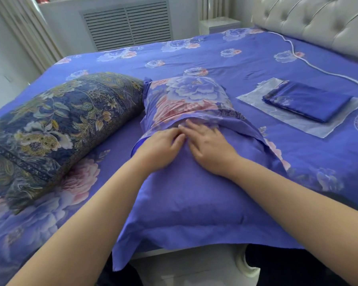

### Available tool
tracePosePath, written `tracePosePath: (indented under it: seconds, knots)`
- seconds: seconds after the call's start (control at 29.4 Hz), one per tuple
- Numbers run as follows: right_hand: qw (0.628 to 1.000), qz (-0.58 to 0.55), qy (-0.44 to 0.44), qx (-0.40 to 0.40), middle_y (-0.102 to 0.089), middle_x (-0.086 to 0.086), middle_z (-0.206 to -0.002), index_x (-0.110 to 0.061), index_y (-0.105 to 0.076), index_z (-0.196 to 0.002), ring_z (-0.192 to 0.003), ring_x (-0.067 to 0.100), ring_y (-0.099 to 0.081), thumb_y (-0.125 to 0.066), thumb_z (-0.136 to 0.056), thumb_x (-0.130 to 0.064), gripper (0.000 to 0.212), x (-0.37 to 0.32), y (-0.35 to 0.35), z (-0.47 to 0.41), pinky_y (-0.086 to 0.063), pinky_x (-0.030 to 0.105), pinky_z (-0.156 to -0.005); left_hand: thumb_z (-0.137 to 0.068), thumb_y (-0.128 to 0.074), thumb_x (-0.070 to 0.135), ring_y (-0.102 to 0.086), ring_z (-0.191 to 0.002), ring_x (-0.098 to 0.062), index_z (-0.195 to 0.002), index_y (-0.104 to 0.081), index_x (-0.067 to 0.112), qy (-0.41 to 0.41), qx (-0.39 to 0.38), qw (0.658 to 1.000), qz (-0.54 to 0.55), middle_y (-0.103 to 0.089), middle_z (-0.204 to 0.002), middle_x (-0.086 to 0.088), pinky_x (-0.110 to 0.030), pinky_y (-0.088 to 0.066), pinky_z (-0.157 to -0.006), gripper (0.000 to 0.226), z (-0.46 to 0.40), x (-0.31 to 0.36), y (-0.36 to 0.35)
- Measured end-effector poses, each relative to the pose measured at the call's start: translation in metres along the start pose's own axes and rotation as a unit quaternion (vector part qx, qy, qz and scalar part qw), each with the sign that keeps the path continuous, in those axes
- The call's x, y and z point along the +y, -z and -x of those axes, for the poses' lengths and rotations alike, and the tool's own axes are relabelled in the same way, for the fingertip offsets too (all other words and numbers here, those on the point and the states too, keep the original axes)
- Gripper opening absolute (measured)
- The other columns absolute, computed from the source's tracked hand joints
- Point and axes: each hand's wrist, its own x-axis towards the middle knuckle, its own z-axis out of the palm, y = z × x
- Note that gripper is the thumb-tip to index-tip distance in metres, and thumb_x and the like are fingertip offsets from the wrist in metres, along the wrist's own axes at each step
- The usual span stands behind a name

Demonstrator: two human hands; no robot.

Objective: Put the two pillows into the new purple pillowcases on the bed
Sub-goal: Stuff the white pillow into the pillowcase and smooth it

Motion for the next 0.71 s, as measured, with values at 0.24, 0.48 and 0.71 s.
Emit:
tracePosePath:
  seconds: [0.24,0.48,0.71]
  knots:
    - [0.939,0.018,-0.335,-0.079,-0.042,0.022,-0.142,-0.01,-0.044,-0.135,-0.129,0.04,-0.041,-0.028,-0.096,-0.05,0.059,0.059,0.018,-0.002,-0.032,0.051,-0.106,-0.097,-0.032,0.047,-0.048,-0.122,-0.031,-0.127,-0.05,0.013,0.209,-0.026,0.959,-0.191,-0.05,-0.135,-0.01,-0.042,-0.042,-0.09,0.049,0.007,-0.048,-0.02]
    - [0.959,0.118,-0.147,0.214,-0.056,0.016,-0.11,-0.007,-0.058,-0.107,-0.098,0.038,-0.053,-0.067,-0.079,-0.019,0.031,0.041,0.015,0.019,-0.044,0.043,-0.076,-0.075,-0.068,0.026,-0.047,-0.098,-0.035,-0.106,-0.05,0.012,0.192,0.177,0.948,-0.183,-0.049,-0.108,-0.014,-0.045,-0.04,-0.077,0.039,0.004,-0.052,-0.013]
    - [0.947,0.062,-0.19,0.25,-0.06,0.012,-0.103,-0.015,-0.065,-0.101,-0.098,0.035,-0.054,-0.051,-0.076,-0.012,0.029,0.066,0.019,-0.016,-0.036,0.04,-0.083,-0.074,-0.052,0.019,-0.059,-0.076,-0.034,-0.076,-0.058,0.015,0.152,0.306,0.936,-0.085,-0.064,-0.073,-0.01,-0.037,-0.032,-0.071,0.007,0.002,-0.051,0.013]
